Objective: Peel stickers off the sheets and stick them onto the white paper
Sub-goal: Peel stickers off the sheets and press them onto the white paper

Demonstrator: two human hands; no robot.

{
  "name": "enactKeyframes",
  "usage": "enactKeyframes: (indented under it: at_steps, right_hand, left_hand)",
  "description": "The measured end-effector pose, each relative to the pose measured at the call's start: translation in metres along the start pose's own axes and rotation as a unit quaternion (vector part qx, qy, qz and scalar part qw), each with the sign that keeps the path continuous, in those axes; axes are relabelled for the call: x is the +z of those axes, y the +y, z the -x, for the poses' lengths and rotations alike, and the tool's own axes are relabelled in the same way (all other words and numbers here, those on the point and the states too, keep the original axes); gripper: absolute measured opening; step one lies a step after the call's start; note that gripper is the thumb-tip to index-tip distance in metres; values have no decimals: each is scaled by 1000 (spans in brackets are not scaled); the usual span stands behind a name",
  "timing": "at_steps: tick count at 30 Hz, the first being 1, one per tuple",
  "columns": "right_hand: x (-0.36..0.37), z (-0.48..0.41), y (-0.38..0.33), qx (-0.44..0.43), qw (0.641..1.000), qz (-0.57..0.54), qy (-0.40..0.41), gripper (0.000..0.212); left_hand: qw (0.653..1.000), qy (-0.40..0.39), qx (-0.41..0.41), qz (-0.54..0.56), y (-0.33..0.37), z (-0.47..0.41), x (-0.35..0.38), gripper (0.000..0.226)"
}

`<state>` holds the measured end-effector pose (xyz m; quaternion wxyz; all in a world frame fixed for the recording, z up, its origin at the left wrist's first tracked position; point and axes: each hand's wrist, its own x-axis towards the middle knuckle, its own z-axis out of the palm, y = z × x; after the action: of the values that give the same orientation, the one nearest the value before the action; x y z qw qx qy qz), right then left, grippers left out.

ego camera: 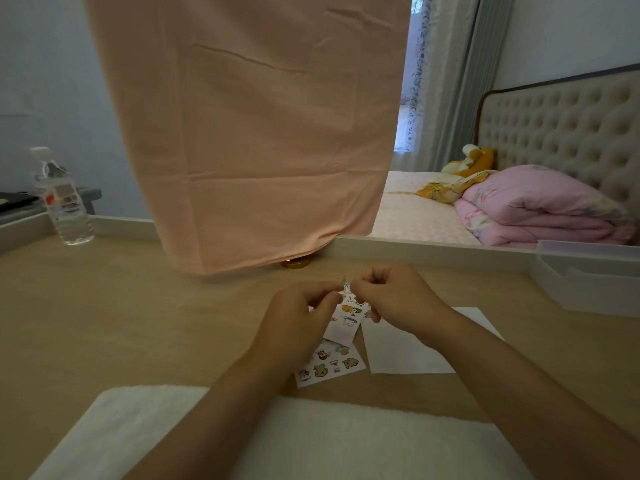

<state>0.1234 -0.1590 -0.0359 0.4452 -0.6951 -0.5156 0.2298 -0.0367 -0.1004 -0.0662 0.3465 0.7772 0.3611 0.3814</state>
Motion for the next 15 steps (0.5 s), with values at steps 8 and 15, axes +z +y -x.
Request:
enactKeyframes:
  at_steps: [8,15]
  right_hand:
    - [-41,-10,18,68,996,42,-35,16]
    - [-63,-22,59,105,988,95,-67,30]
  left_hand:
    - [961,-119,89,-234,2,-23,20,35]
    - [929,-207,122,-281,-6,-45,55,42]
